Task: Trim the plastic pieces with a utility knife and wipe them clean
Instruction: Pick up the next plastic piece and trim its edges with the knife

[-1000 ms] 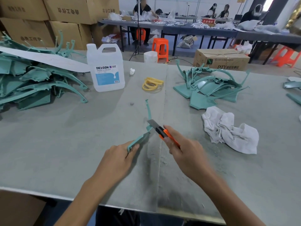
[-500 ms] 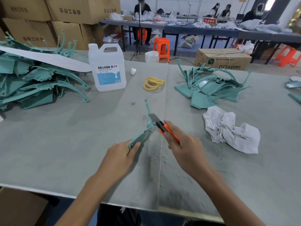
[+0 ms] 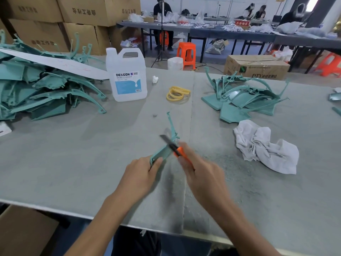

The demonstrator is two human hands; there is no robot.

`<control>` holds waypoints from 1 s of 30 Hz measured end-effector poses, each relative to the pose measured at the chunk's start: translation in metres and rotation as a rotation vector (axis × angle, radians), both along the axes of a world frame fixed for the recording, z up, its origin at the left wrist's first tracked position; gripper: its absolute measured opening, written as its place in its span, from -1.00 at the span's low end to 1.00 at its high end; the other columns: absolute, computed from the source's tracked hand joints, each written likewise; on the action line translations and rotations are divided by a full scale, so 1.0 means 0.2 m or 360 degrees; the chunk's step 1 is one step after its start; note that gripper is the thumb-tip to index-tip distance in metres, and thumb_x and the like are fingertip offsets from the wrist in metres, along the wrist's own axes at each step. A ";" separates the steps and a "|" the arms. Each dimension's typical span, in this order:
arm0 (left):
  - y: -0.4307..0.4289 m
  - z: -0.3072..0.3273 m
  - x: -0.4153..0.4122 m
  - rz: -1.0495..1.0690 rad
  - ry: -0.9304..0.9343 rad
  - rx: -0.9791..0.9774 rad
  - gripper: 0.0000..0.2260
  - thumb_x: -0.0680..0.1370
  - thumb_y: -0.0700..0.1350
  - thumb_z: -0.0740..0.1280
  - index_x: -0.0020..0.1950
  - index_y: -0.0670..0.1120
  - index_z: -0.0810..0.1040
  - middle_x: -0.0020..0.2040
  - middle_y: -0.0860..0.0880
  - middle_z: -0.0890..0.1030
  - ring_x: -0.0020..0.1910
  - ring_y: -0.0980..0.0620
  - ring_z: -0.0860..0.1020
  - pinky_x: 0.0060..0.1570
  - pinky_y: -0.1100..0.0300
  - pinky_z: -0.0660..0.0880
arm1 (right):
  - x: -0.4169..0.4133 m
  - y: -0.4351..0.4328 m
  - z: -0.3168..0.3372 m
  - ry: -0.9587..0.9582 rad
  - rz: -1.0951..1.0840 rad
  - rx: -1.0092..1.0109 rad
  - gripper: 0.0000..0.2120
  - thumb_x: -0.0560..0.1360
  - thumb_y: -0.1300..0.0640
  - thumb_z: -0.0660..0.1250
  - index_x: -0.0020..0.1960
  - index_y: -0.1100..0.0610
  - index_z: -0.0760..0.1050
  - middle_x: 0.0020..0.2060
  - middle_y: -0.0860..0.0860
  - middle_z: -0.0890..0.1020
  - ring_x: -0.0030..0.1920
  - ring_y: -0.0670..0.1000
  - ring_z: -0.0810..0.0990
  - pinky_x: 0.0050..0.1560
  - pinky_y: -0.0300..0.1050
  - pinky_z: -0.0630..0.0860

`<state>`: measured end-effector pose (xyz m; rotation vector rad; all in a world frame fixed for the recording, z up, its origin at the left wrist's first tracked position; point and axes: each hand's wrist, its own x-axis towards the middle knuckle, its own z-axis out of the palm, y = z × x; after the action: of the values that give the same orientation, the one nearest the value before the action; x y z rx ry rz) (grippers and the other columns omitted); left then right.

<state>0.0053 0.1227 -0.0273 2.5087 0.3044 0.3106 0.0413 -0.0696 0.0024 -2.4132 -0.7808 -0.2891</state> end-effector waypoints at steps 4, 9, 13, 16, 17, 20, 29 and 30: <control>0.01 -0.01 -0.01 -0.0006 -0.0013 -0.0037 -0.55 0.65 0.18 0.16 -0.40 0.03 0.30 -0.46 0.03 0.47 -0.38 -0.08 0.46 -0.37 0.06 0.28 | 0.06 -0.07 0.00 0.0108 -0.0104 0.0091 -0.52 0.65 -0.27 -0.03 0.55 -0.28 0.21 -0.22 -0.05 0.64 -0.31 0.02 0.57 -0.28 0.01 0.49; 0.03 0.00 0.01 0.0006 0.0020 -0.0062 -0.55 0.66 0.14 0.19 -0.38 -0.03 0.33 -0.46 0.01 0.47 -0.32 -0.16 0.51 -0.38 0.06 0.27 | -0.09 0.03 -0.02 -0.0129 0.0138 0.0003 -0.57 0.67 -0.22 0.04 0.51 -0.21 0.32 -0.35 -0.15 0.55 -0.51 -0.12 0.41 -0.53 -0.30 0.31; 0.05 0.00 0.01 0.0041 0.0035 -0.0171 -0.50 0.65 0.19 0.18 -0.39 -0.07 0.35 -0.43 -0.08 0.56 -0.33 -0.17 0.55 -0.30 0.00 0.43 | 0.08 -0.03 -0.03 0.0029 -0.0086 0.0037 -0.62 0.68 -0.18 0.10 0.49 -0.24 0.29 -0.29 -0.07 0.60 -0.33 0.03 0.58 -0.35 -0.02 0.48; 0.05 -0.01 0.01 0.0047 0.0039 -0.0175 -0.49 0.65 0.19 0.19 -0.42 -0.06 0.30 -0.51 0.01 0.47 -0.44 -0.06 0.46 -0.41 0.07 0.34 | 0.14 -0.09 -0.04 0.0106 -0.0198 0.0076 -0.59 0.67 -0.19 0.09 0.50 -0.24 0.31 -0.29 -0.10 0.61 -0.25 0.03 0.61 -0.21 0.02 0.53; 0.04 -0.01 0.01 0.0061 0.0032 -0.0171 -0.49 0.64 0.18 0.20 -0.43 -0.05 0.28 -0.54 0.04 0.42 -0.48 -0.03 0.42 -0.45 0.11 0.29 | 0.12 -0.07 -0.03 0.0055 -0.0154 0.0116 -0.60 0.67 -0.22 0.07 0.49 -0.26 0.28 -0.36 -0.15 0.55 -0.31 -0.05 0.59 -0.29 -0.05 0.51; 0.04 -0.01 0.01 0.0074 0.0049 -0.0139 -0.50 0.64 0.17 0.21 -0.42 -0.05 0.30 -0.52 0.03 0.43 -0.46 -0.03 0.44 -0.45 0.14 0.27 | 0.05 0.02 -0.02 -0.0036 0.0056 0.0099 -0.58 0.66 -0.31 -0.02 0.48 -0.30 0.21 -0.46 -0.25 0.42 -0.42 -0.15 0.50 -0.46 -0.28 0.35; 0.08 0.01 0.00 -0.0059 0.0077 -0.0346 -0.72 0.64 0.20 0.20 0.00 0.06 0.59 -0.27 0.17 0.61 -0.16 0.00 0.60 -0.13 0.09 0.52 | 0.22 -0.10 -0.02 0.0277 -0.0229 0.0346 -0.71 0.65 -0.22 0.12 0.37 -0.29 0.35 -0.32 -0.06 0.61 -0.26 0.03 0.61 -0.16 0.09 0.58; 0.09 0.02 -0.01 -0.0098 0.0048 -0.0404 -0.69 0.61 0.23 0.19 0.18 0.10 0.57 -0.11 0.16 0.65 -0.04 0.02 0.62 0.02 0.05 0.54 | 0.22 -0.12 0.00 0.0333 -0.0236 0.0447 -0.74 0.65 -0.23 0.14 0.31 -0.29 0.39 -0.31 -0.05 0.62 -0.26 0.02 0.62 -0.14 0.13 0.59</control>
<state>0.0038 0.1404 -0.0232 2.2695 0.2604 0.1959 0.0858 -0.0929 0.0025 -2.1938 -0.4369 -0.1859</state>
